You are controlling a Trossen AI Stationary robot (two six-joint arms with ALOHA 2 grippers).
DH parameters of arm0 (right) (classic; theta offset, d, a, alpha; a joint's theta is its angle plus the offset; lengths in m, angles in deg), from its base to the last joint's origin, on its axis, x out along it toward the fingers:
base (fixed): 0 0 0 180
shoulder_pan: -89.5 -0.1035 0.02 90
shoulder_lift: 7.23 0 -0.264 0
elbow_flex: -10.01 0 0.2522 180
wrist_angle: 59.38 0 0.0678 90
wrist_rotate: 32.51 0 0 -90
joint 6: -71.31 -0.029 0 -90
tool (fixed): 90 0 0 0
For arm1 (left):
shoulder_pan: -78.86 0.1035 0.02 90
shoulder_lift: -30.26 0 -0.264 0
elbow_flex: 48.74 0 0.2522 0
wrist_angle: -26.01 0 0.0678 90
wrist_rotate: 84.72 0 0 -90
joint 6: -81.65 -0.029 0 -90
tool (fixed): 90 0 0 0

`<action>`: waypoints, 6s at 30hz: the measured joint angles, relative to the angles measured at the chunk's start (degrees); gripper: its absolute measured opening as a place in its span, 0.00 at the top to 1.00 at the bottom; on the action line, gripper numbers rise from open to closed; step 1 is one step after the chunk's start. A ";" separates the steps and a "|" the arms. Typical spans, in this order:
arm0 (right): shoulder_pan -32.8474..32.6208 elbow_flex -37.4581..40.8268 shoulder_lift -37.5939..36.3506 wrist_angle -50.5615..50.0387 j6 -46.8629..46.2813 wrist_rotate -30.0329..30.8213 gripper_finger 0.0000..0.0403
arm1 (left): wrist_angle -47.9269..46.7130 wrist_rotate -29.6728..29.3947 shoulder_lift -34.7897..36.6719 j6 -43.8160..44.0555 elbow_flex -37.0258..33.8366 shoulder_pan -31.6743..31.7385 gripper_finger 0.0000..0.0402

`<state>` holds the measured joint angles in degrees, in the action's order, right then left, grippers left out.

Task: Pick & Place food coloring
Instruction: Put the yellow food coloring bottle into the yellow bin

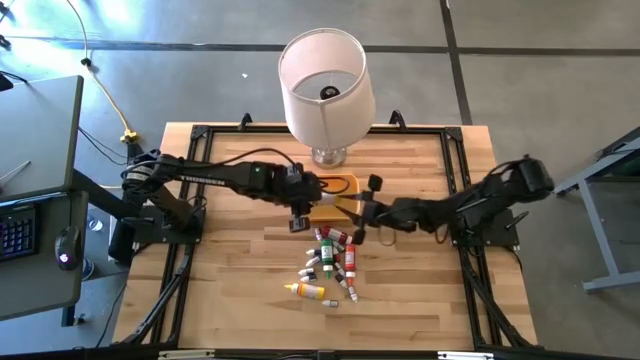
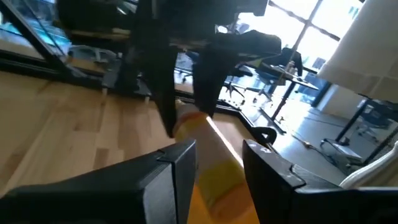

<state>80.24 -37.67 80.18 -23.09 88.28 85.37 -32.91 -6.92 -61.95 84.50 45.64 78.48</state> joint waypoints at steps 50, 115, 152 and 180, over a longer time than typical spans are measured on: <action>-2.97 -3.43 -12.96 -22.90 1.04 9.16 0.69 | 3.25 -6.38 0.15 11.22 -4.65 1.62 0.72; -5.88 -3.47 -17.30 -35.45 -14.71 -0.24 0.69 | -22.16 2.16 -4.20 17.13 7.01 3.58 0.59; -7.44 -3.45 -8.01 -16.62 -11.75 -13.34 0.69 | 92.30 -17.40 -0.72 15.48 -52.89 -39.42 0.59; -7.61 -3.45 -8.01 -15.03 -4.94 -13.31 0.69 | 90.61 -17.04 -13.18 21.74 -48.04 -39.41 0.59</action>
<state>72.64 -41.11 72.16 -38.12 83.34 72.06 57.69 -23.96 -75.13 106.23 -2.40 39.07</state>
